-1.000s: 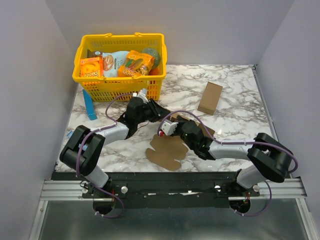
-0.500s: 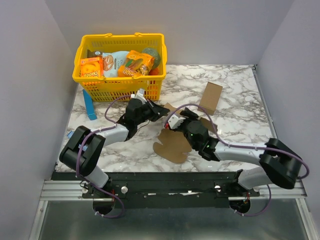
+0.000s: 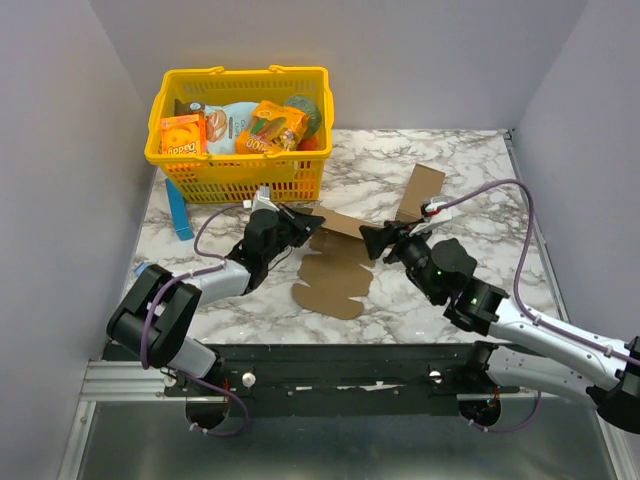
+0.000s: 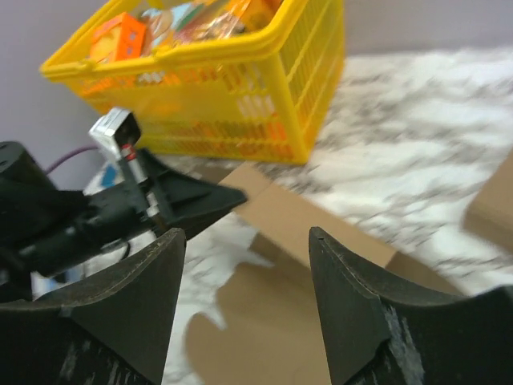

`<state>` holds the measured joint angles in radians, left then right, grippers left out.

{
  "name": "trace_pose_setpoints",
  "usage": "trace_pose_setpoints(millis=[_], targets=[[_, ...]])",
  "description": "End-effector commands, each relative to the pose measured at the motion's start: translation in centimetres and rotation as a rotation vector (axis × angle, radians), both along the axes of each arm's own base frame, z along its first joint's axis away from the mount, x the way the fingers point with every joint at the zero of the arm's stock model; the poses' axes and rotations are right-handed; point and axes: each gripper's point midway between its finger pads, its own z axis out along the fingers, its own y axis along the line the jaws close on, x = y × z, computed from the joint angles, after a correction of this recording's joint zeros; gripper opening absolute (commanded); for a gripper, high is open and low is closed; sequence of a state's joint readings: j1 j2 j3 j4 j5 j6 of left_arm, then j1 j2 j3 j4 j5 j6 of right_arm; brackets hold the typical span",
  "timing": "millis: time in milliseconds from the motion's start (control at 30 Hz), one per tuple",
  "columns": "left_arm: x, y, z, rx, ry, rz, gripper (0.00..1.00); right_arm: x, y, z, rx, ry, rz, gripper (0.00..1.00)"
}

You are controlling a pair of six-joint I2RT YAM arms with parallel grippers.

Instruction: Fold the paper box

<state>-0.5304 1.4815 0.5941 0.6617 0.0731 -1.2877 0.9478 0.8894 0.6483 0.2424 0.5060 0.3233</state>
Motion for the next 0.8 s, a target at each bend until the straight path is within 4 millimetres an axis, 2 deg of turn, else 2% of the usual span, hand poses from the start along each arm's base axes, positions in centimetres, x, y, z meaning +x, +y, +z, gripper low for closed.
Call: trace_pose_setpoints(millis=[0,67,100,200,233,300,333,467,567,767], targets=[[0.5,1.2,1.3,0.016,-0.049,0.115,0.0,-2.4,3.3,-4.9,0.27,0.348,0.101,0.71],[0.3,1.4,1.3,0.012,-0.045,0.131,0.0,-2.8,4.0,-5.8,0.34,0.409,0.114,0.7],[0.2,1.4,1.2,0.012,-0.042,0.134,0.0,-3.0,4.0,-6.9,0.381,0.45,0.1,0.7],[0.2,1.7,0.9,0.017,-0.034,0.152,0.0,-2.8,3.2,-7.8,0.464,0.466,0.051,0.72],[0.2,1.8,1.0,0.015,-0.035,0.155,0.0,-2.6,2.2,-8.8,0.46,0.463,0.006,0.73],[0.2,1.8,0.8,0.017,-0.029,0.158,0.0,-2.4,1.1,-9.2,0.478,0.46,-0.018,0.77],[0.2,1.9,0.7,0.018,-0.028,0.158,0.0,-1.9,0.2,-10.2,0.476,0.471,-0.036,0.78],[0.0,1.6,0.3,0.016,-0.016,0.145,0.0,-0.2,-1.7,-10.7,0.52,0.465,0.004,0.78],[0.0,1.6,0.3,0.009,-0.014,0.145,0.0,0.7,-2.0,-9.7,0.502,0.436,0.061,0.78],[-0.2,1.7,0.2,0.005,-0.009,0.146,0.0,2.5,-2.3,-9.5,0.567,0.455,0.107,0.77]])
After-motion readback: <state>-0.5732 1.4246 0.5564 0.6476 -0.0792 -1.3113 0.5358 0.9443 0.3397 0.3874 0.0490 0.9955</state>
